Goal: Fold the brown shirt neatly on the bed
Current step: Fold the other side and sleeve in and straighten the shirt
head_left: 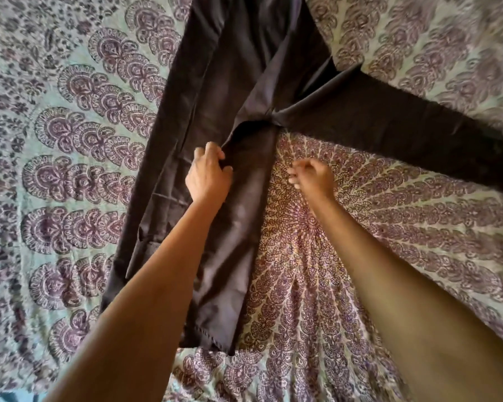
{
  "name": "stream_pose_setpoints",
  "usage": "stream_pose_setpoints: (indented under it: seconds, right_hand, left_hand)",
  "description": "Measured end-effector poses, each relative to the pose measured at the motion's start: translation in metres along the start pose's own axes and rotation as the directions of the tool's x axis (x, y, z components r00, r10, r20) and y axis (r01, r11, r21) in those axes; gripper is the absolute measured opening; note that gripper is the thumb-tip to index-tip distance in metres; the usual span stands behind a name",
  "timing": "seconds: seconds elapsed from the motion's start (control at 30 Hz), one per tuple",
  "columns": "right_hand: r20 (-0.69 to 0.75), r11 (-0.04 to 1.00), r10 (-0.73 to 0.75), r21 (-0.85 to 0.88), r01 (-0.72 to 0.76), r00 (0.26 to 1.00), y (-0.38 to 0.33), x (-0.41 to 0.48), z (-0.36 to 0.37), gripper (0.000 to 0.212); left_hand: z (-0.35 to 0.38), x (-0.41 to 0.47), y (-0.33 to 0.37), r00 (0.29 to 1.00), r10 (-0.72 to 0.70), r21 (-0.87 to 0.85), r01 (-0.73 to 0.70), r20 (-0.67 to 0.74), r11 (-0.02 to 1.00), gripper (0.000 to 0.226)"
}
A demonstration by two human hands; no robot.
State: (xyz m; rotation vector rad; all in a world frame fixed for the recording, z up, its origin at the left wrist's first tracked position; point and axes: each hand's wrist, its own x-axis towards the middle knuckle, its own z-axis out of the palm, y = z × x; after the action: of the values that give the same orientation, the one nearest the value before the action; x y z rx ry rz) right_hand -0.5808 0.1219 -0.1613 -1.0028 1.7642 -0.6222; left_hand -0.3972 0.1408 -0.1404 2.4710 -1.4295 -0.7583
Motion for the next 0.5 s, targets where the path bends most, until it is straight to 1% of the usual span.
stream_pose_setpoints:
  seconds: [0.03,0.07,0.1,0.17,0.2,0.23,0.27,0.3,0.33,0.37,0.4,0.43,0.47,0.5]
  right_hand:
    - [0.035,0.971,0.111,0.211,-0.116,0.993,-0.013,0.012,0.002,0.016]
    - [0.089,0.895,0.191,0.394,-0.211,0.977,-0.024,0.024,0.004,0.016]
    - [0.146,0.815,0.232,0.510,-0.274,0.962,-0.034,0.035,0.005,0.016]
    - [0.247,0.694,0.243,0.631,-0.346,0.938,-0.050,0.051,0.006,0.019]
    - [0.271,0.625,0.244,0.690,-0.365,0.931,-0.054,0.058,0.005,0.022]
    - [0.263,0.570,0.252,0.737,-0.363,0.931,-0.057,0.063,0.003,0.026]
    - [0.211,0.549,0.280,0.765,-0.336,0.937,-0.060,0.068,0.001,0.028]
    - [0.089,0.588,0.324,0.761,-0.274,0.942,-0.060,0.071,-0.002,0.029]
    - [-0.078,0.669,0.352,0.718,-0.192,0.933,-0.057,0.073,-0.008,0.030]
    - [-0.274,0.797,0.320,0.595,-0.101,0.907,-0.052,0.076,-0.015,0.035]
    - [-0.418,0.906,0.220,0.423,-0.025,0.881,-0.046,0.079,-0.022,0.040]
    - [-0.473,0.962,0.093,0.270,0.044,0.876,-0.040,0.081,-0.028,0.043]
    - [-0.460,0.977,-0.002,0.188,0.099,0.888,-0.036,0.082,-0.033,0.046]
    - [-0.421,0.977,-0.085,0.141,0.158,0.903,-0.032,0.084,-0.035,0.050]
  left_hand:
    - [0.001,0.007,0.009,0.999,0.040,-0.038,-0.040,-0.013,0.998,0.023]
    - [0.001,0.015,0.017,0.997,0.079,-0.061,-0.081,-0.026,0.995,0.021]
    - [0.001,0.023,0.023,0.993,0.115,-0.064,-0.117,-0.032,0.991,0.021]
    - [0.002,0.041,0.029,0.989,0.146,-0.035,-0.146,-0.012,0.989,0.025]
    - [0.003,0.049,0.030,0.990,0.139,-0.031,-0.139,0.008,0.990,0.030]
    - [0.004,0.057,0.030,0.991,0.126,-0.049,-0.124,0.036,0.991,0.035]
    - [0.005,0.063,0.030,0.991,0.117,-0.084,-0.112,0.068,0.990,0.040]
    - [0.006,0.067,0.031,0.987,0.122,-0.129,-0.108,0.101,0.986,0.043]
    - [0.008,0.069,0.032,0.982,0.139,-0.181,-0.115,0.129,0.977,0.047]
    - [0.010,0.069,0.036,0.975,0.164,-0.230,-0.126,0.153,0.965,0.049]
    - [0.014,0.069,0.039,0.966,0.197,-0.265,-0.148,0.169,0.953,0.050]
    - [0.019,0.070,0.041,0.957,0.230,-0.279,-0.176,0.174,0.944,0.048]
    - [0.024,0.071,0.044,0.952,0.254,-0.281,-0.200,0.172,0.939,0.042]
    - [0.028,0.072,0.045,0.952,0.259,-0.280,-0.206,0.165,0.938,0.035]
